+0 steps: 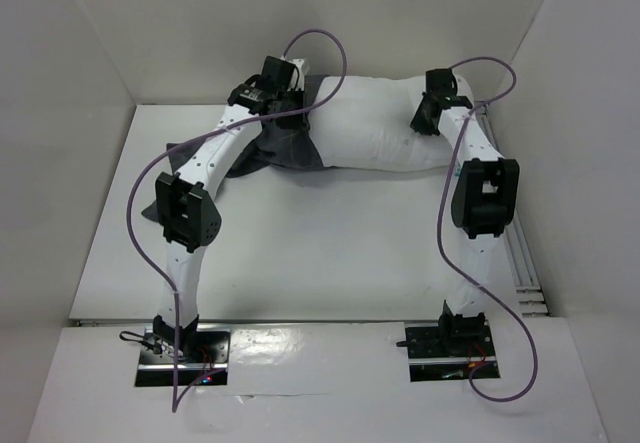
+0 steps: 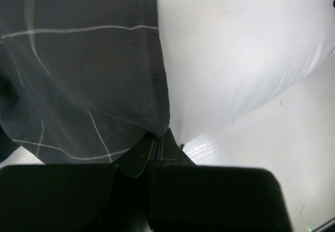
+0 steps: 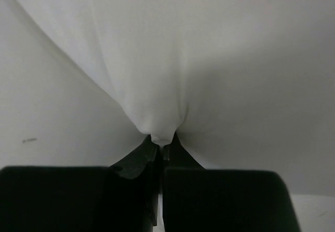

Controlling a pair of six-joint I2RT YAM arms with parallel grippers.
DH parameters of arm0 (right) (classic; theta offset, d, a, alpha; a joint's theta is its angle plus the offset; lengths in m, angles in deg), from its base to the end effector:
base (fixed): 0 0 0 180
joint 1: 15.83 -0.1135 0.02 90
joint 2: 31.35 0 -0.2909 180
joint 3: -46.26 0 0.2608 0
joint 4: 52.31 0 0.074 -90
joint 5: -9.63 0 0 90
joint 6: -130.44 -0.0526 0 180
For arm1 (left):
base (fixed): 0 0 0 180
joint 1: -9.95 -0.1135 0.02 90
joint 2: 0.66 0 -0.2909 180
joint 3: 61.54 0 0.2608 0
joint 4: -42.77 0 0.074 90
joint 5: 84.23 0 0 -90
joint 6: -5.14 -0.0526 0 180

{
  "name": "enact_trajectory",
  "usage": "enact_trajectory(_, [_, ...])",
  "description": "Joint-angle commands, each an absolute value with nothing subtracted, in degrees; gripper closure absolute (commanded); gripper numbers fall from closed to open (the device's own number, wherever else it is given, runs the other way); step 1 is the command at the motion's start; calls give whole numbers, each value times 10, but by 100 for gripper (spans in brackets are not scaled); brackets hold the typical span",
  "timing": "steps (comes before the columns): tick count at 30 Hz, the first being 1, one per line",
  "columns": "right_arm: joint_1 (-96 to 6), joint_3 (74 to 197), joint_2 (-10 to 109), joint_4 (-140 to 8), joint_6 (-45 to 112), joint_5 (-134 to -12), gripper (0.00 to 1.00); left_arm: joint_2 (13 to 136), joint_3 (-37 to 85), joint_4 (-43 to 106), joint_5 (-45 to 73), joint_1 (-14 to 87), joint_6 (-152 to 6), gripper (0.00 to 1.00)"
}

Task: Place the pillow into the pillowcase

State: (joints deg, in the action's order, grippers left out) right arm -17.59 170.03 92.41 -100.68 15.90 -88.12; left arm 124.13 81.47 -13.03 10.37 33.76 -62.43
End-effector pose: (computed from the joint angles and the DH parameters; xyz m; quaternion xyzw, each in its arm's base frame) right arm 0.5262 0.0091 0.2611 0.2077 0.9095 0.0192 0.3597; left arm 0.4868 -0.2194 0.3568 0.0285 0.8962 -0.2064 0.3917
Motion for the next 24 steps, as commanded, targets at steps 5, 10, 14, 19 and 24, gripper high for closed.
enact_trajectory(5, [-273, 1627, 793, -943, 165, -817, 100, 1242, 860, -129, 167, 346, -618, 100])
enact_trajectory(10, [-360, 1627, 719, -968, 160, -838, 100, 1242, 885, -129, 217, 365, -608, 100])
enact_trajectory(14, [-401, 1615, 673, -986, 138, -852, 100, 1206, 864, -116, 262, 381, -586, 100])
enact_trajectory(19, [-454, 1428, 570, -950, 72, -852, 100, 1134, 743, -100, 255, 409, -569, 100])
enact_trajectory(24, [-531, 1246, 468, -907, -2, -843, 100, 1038, 648, -109, 226, 409, -569, 92])
